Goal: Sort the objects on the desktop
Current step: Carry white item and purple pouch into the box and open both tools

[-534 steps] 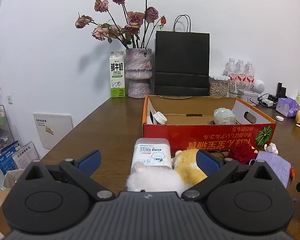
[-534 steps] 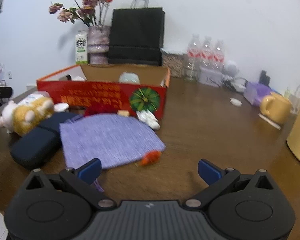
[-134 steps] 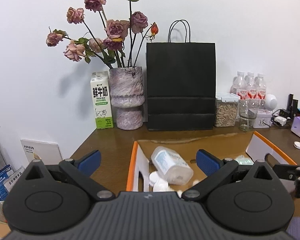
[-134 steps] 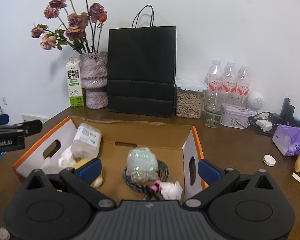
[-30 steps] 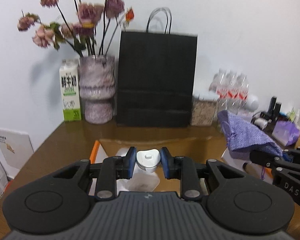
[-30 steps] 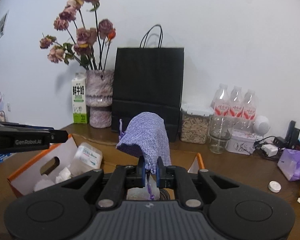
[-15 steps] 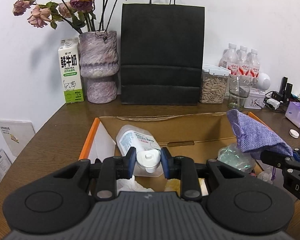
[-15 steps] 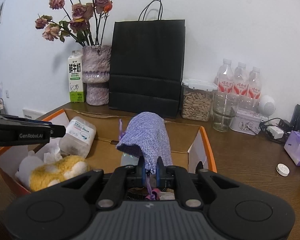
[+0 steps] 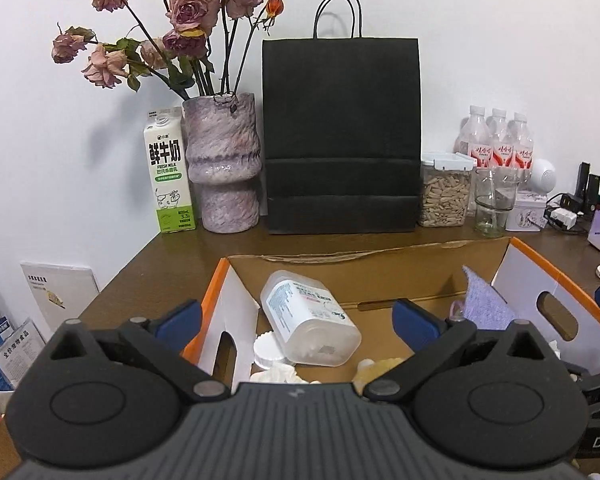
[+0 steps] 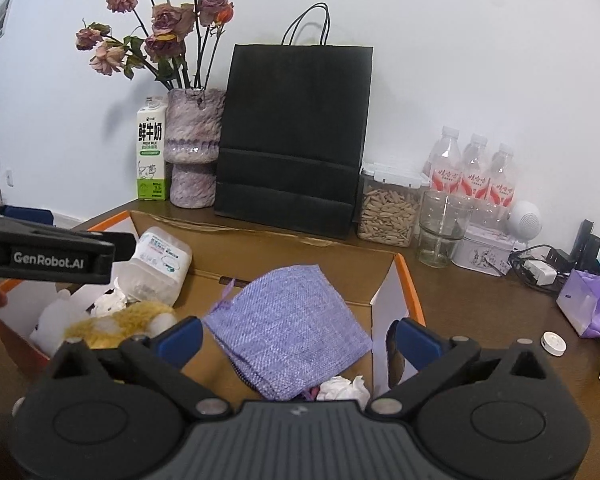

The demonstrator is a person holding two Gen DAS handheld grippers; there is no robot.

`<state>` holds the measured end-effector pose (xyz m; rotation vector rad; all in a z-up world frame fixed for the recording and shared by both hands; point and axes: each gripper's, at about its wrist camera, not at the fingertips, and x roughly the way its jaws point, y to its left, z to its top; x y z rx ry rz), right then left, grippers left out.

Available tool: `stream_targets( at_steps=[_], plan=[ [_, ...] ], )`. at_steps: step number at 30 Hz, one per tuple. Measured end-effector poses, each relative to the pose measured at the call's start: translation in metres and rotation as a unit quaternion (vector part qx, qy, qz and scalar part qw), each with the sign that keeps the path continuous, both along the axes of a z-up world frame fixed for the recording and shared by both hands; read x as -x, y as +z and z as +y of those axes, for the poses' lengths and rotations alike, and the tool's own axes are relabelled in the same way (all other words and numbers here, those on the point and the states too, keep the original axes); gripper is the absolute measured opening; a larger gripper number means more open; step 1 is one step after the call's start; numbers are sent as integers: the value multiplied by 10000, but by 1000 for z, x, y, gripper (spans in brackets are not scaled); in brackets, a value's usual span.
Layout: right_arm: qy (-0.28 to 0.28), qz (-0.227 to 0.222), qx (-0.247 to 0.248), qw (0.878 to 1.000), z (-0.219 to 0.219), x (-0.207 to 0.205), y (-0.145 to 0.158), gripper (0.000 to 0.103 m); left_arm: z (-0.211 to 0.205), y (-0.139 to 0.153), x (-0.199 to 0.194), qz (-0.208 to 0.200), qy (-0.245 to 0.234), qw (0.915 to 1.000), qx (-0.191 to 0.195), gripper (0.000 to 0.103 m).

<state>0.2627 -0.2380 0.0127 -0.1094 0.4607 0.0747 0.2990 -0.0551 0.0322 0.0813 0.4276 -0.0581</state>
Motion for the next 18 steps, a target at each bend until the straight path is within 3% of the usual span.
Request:
stream_targets(
  at_steps=[18],
  plan=[
    [-107,-32,79,9999,2,4,3,103,-4,0,7,-85,-21,10000,1,103]
  ],
)
